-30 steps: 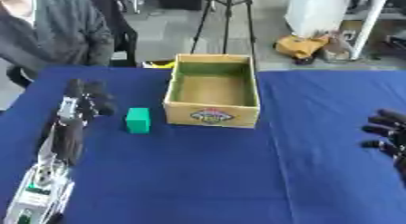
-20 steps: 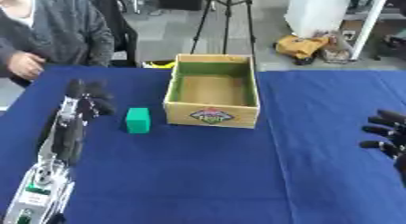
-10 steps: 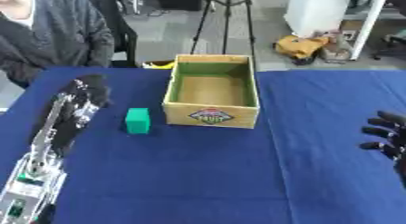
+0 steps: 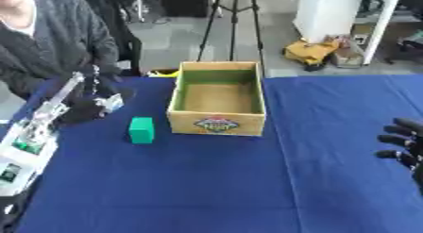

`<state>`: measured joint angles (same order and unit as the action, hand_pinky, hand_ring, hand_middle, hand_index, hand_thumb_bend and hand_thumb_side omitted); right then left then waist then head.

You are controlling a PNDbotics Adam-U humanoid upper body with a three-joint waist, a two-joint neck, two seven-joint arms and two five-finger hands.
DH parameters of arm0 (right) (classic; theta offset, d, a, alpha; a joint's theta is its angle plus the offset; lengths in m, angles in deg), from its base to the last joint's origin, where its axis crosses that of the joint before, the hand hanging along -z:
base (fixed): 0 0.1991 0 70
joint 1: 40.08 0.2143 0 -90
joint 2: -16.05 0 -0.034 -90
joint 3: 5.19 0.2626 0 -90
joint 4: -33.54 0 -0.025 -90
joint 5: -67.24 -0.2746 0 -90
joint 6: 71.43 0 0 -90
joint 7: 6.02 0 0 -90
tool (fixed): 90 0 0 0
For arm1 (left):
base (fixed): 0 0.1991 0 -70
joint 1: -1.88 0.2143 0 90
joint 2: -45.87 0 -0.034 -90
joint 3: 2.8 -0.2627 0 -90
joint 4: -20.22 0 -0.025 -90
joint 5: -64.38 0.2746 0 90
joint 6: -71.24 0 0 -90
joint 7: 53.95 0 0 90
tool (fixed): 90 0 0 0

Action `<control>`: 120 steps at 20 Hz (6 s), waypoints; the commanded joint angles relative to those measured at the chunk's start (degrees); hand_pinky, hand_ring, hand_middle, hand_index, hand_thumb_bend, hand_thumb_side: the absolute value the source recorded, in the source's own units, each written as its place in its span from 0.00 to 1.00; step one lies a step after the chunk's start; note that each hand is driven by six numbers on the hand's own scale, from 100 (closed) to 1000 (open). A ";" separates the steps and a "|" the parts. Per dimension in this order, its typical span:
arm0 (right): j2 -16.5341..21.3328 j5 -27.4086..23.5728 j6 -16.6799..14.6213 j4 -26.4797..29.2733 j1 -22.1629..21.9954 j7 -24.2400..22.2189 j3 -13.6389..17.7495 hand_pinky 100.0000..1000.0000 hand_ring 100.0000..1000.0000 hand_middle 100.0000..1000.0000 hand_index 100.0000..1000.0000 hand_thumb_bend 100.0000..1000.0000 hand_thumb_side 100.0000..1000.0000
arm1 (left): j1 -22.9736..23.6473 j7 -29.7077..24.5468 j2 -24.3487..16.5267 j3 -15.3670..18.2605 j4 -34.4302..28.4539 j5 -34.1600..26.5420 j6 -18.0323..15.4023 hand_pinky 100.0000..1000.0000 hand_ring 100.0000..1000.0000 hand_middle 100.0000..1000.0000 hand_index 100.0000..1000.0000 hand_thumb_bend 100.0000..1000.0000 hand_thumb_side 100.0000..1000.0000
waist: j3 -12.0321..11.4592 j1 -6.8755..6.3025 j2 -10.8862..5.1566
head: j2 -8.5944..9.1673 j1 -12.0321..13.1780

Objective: Pick up objects on the table and place them in the box.

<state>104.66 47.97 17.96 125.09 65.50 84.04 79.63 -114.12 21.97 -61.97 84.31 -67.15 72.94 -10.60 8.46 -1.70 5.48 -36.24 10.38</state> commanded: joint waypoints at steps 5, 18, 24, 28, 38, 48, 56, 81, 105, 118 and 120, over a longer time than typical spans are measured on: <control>1.28 0.16 0.06 1.18 1.14 -0.83 -0.60 0.53 0.70 0.67 0.79 0.00 1.00 | -9.40 -6.48 -10.57 -6.77 9.78 6.55 -0.51 0.66 0.66 0.66 0.79 0.29 0.25 | 1.63 0.07 -0.44 | -0.01 1.40; 1.24 -0.05 0.07 1.21 1.45 -1.16 -0.85 0.53 0.70 0.67 0.79 0.00 1.00 | -16.62 -13.64 -4.36 -11.84 28.46 18.43 -10.98 0.66 0.67 0.67 0.81 0.67 0.34 | 2.48 -0.17 -0.43 | -0.03 1.65; 1.13 -0.08 0.06 1.21 1.38 -1.14 -0.79 0.53 0.70 0.67 0.79 0.00 1.00 | -16.20 -13.93 -2.90 -11.57 30.94 24.07 -16.61 0.67 0.67 0.67 0.81 0.62 0.32 | 2.32 -0.14 -0.39 | 0.18 1.48; 1.12 -0.06 0.06 1.24 1.39 -1.09 -0.76 0.53 0.70 0.67 0.79 0.00 1.00 | -15.98 -12.77 -2.00 -11.20 31.93 27.83 -18.88 0.68 0.69 0.68 0.81 0.57 0.31 | 2.26 -0.04 -0.26 | 0.26 1.44; 1.00 -0.06 0.07 1.31 1.56 -1.14 -0.81 0.53 0.70 0.67 0.79 0.00 1.00 | -15.74 -8.63 0.65 -10.38 33.41 37.38 -21.25 0.68 0.68 0.66 0.80 0.47 0.28 | 2.41 0.04 0.21 | 0.65 1.52; 0.96 -0.08 0.07 1.38 1.72 -1.10 -0.74 0.53 0.70 0.67 0.79 0.00 1.00 | -15.27 -2.88 2.87 -8.30 34.67 46.83 -23.83 0.55 0.51 0.49 0.72 0.21 0.25 | 2.49 0.09 0.63 | 1.02 1.44; 1.01 -0.05 0.02 1.40 1.59 -0.95 -0.57 0.53 0.70 0.67 0.79 0.00 1.00 | -15.09 3.41 3.18 -4.84 31.50 54.45 -27.23 0.37 0.30 0.30 0.51 0.00 0.26 | 2.36 0.12 0.57 | 1.05 1.07; 0.83 0.01 0.57 1.74 5.56 -3.05 -2.80 0.53 0.70 0.67 0.79 0.00 1.00 | -28.71 13.71 13.63 -0.75 37.21 64.68 -18.77 0.52 0.51 0.52 0.71 0.12 0.48 | 9.74 -2.02 2.95 | 4.52 5.66; 0.64 0.04 0.39 1.67 4.61 -2.17 -1.66 0.53 0.70 0.66 0.79 0.00 1.00 | -24.61 19.47 9.69 1.69 22.67 39.01 -13.34 0.70 0.69 0.71 0.78 0.73 0.90 | 8.24 -1.64 2.56 | 4.54 4.18; 0.56 -0.43 -0.31 1.61 2.02 -0.48 0.06 0.53 0.70 0.66 0.79 0.00 1.00 | 10.52 18.07 10.44 7.08 -16.33 -13.81 -9.91 0.60 0.61 0.64 0.79 0.58 0.92 | 0.07 0.27 0.19 | 1.71 0.15; 0.50 -0.55 -0.39 1.66 2.01 -0.39 0.19 0.53 0.70 0.66 0.79 0.00 1.00 | 13.34 17.45 13.09 7.87 -16.70 -15.83 -9.31 0.60 0.61 0.63 0.79 0.58 0.92 | -0.30 0.58 0.24 | 1.68 -0.23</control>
<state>104.48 47.75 17.70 125.46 66.99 83.45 79.17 -100.54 40.05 -49.36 90.83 -82.17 59.04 -20.22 8.14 -1.08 6.37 -34.24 10.47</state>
